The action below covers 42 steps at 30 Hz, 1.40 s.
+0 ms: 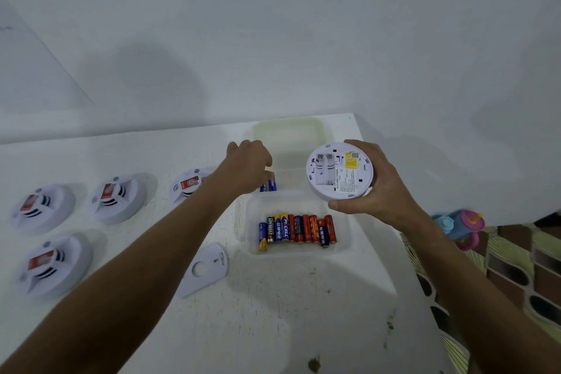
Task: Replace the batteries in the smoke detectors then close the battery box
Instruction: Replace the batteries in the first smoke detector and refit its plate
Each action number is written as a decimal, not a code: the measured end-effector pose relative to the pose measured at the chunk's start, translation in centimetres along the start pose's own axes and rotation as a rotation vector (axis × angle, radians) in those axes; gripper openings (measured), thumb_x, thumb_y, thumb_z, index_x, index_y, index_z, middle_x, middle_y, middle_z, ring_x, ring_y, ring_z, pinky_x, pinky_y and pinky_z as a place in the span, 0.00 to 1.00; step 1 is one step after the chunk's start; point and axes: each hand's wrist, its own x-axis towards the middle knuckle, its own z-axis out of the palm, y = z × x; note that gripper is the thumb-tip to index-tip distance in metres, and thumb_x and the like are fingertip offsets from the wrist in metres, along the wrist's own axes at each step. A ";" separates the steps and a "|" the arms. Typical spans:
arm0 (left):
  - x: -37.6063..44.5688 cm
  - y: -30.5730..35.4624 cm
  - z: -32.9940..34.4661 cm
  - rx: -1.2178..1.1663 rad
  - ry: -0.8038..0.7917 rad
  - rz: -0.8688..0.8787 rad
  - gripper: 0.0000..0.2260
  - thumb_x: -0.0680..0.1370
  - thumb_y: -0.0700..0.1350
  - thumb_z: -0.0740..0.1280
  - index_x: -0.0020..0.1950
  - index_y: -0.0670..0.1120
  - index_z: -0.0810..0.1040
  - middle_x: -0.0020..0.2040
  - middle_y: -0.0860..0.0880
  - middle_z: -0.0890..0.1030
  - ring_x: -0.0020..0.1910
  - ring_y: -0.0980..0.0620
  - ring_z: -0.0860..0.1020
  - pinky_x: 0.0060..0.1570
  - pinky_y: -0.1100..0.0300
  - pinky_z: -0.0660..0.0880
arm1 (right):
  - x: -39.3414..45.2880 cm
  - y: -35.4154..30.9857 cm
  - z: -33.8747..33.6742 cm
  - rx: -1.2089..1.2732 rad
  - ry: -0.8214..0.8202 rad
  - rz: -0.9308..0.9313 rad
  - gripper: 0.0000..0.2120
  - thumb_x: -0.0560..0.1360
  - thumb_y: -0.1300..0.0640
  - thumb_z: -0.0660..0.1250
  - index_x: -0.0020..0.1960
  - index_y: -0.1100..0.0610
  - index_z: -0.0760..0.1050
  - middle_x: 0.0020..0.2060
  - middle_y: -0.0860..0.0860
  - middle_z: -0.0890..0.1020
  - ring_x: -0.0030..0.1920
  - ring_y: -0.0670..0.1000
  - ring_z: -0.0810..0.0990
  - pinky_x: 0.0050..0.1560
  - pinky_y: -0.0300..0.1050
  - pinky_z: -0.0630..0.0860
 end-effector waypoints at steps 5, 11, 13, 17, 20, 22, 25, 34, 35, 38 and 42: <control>-3.6 1.1 -1.3 -0.361 0.115 0.002 0.15 0.77 0.52 0.68 0.61 0.49 0.78 0.47 0.50 0.74 0.47 0.52 0.74 0.49 0.60 0.67 | -1.1 -0.4 -0.4 -0.019 -0.023 -0.006 0.47 0.52 0.50 0.84 0.69 0.51 0.69 0.63 0.51 0.74 0.63 0.44 0.75 0.58 0.32 0.74; -9.9 3.0 0.8 -0.291 0.087 -0.024 0.15 0.71 0.59 0.72 0.55 0.58 0.81 0.61 0.51 0.67 0.62 0.50 0.64 0.54 0.58 0.58 | -4.0 -0.8 -0.6 -0.008 -0.006 -0.006 0.46 0.53 0.46 0.82 0.68 0.47 0.69 0.63 0.51 0.74 0.63 0.45 0.76 0.60 0.35 0.74; -10.4 3.2 1.6 -0.217 0.049 -0.057 0.16 0.69 0.61 0.73 0.56 0.61 0.80 0.71 0.51 0.61 0.69 0.47 0.58 0.60 0.53 0.56 | -4.7 -1.0 -0.5 -0.003 -0.010 -0.005 0.45 0.53 0.46 0.81 0.67 0.46 0.69 0.63 0.50 0.74 0.63 0.44 0.76 0.59 0.33 0.74; -10.6 3.3 2.2 -0.153 -0.027 -0.105 0.21 0.69 0.63 0.71 0.61 0.63 0.77 0.78 0.49 0.51 0.75 0.42 0.49 0.70 0.43 0.51 | -5.9 -1.3 -0.3 0.022 -0.024 0.002 0.45 0.53 0.48 0.82 0.67 0.46 0.69 0.63 0.50 0.74 0.63 0.45 0.76 0.59 0.33 0.74; -10.5 3.4 2.3 -0.067 -0.074 -0.101 0.23 0.71 0.65 0.68 0.65 0.64 0.74 0.78 0.48 0.47 0.76 0.40 0.46 0.70 0.39 0.49 | -6.6 -1.3 -0.1 0.035 -0.041 0.015 0.46 0.53 0.49 0.82 0.68 0.48 0.69 0.63 0.51 0.74 0.63 0.45 0.76 0.58 0.33 0.74; -10.4 3.5 2.2 -0.009 -0.103 -0.087 0.23 0.72 0.66 0.67 0.66 0.64 0.73 0.78 0.46 0.46 0.76 0.40 0.45 0.71 0.37 0.48 | -6.9 -1.1 -0.1 0.040 -0.058 0.022 0.47 0.53 0.51 0.83 0.68 0.50 0.69 0.63 0.50 0.74 0.63 0.46 0.76 0.57 0.33 0.75; -10.3 3.8 2.1 -0.068 -0.092 -0.101 0.21 0.71 0.63 0.70 0.62 0.60 0.76 0.78 0.45 0.48 0.76 0.41 0.44 0.71 0.38 0.45 | -7.3 -1.0 0.1 0.037 -0.087 0.029 0.47 0.54 0.57 0.84 0.69 0.54 0.69 0.62 0.51 0.74 0.62 0.45 0.76 0.56 0.32 0.74; -10.7 5.0 2.5 -0.045 0.124 -0.047 0.20 0.68 0.56 0.74 0.57 0.56 0.76 0.65 0.49 0.63 0.63 0.46 0.63 0.58 0.52 0.58 | -7.3 -1.5 0.3 0.062 -0.115 0.029 0.45 0.54 0.58 0.84 0.68 0.51 0.69 0.62 0.50 0.74 0.62 0.45 0.76 0.56 0.32 0.75; -10.7 5.0 2.4 -0.051 0.145 -0.054 0.19 0.68 0.56 0.74 0.57 0.56 0.76 0.63 0.50 0.65 0.61 0.47 0.64 0.54 0.54 0.58 | -7.3 -1.5 0.3 0.066 -0.116 0.029 0.45 0.54 0.58 0.84 0.68 0.50 0.69 0.62 0.50 0.74 0.62 0.45 0.76 0.56 0.32 0.75; -10.5 4.9 2.4 -0.030 0.234 -0.055 0.16 0.70 0.54 0.74 0.56 0.55 0.77 0.59 0.50 0.67 0.57 0.47 0.65 0.51 0.56 0.55 | -7.2 -1.5 0.2 0.070 -0.117 0.029 0.45 0.54 0.58 0.84 0.68 0.50 0.69 0.63 0.50 0.74 0.63 0.45 0.76 0.56 0.33 0.75; -10.2 5.2 2.2 -0.035 0.172 -0.036 0.14 0.71 0.54 0.72 0.54 0.56 0.76 0.54 0.52 0.68 0.55 0.49 0.67 0.50 0.56 0.56 | -7.1 -1.7 0.3 0.069 -0.114 0.025 0.45 0.54 0.57 0.83 0.67 0.48 0.69 0.62 0.50 0.74 0.62 0.44 0.76 0.56 0.32 0.75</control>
